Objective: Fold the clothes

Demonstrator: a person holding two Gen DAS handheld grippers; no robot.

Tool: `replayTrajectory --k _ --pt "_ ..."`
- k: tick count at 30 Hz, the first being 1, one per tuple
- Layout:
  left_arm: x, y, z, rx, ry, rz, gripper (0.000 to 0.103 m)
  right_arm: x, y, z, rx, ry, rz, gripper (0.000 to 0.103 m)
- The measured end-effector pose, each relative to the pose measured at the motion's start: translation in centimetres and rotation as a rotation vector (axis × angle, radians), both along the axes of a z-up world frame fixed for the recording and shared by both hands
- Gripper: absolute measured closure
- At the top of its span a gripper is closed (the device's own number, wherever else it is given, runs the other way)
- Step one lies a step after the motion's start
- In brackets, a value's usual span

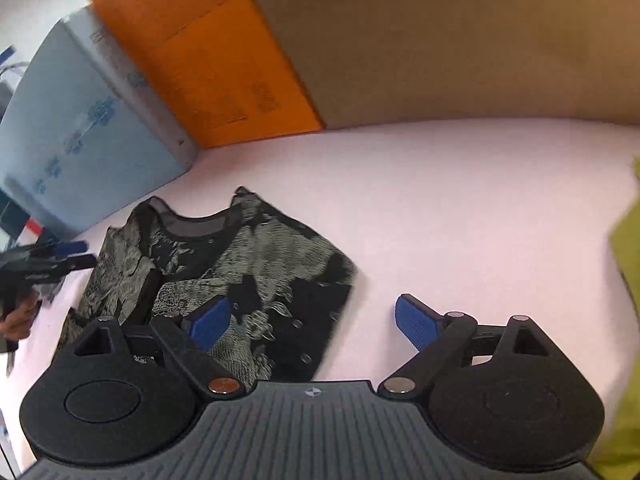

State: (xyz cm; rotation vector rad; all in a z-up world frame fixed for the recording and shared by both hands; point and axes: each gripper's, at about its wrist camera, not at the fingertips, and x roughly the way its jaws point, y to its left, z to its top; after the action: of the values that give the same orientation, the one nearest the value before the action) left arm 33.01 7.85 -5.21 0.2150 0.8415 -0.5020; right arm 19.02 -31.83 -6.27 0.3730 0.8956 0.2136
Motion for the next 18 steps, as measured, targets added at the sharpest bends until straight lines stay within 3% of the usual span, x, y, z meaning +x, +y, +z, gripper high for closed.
replayTrajectory --k 5,9,14,18 --pt "1.0 -0.2 -1.1 -0.066 0.009 0.012 0.032 1.4 0.6 -0.1 0.027 -0.026 -0.013 0.016" --pt "1.1 -0.2 -1.3 -0.077 0.011 0.024 0.032 1.9 1.5 0.0 -0.017 -0.033 0.002 0.016" --pt "-0.3 1.9 0.5 -0.08 -0.01 0.075 0.032 0.1 1.3 2.1 -0.042 -0.091 -0.079 0.016" --pt "-4.8 4.7 3.0 -0.054 -0.044 0.081 0.032 -3.8 3.3 4.5 -0.009 -0.131 0.054 0.016"
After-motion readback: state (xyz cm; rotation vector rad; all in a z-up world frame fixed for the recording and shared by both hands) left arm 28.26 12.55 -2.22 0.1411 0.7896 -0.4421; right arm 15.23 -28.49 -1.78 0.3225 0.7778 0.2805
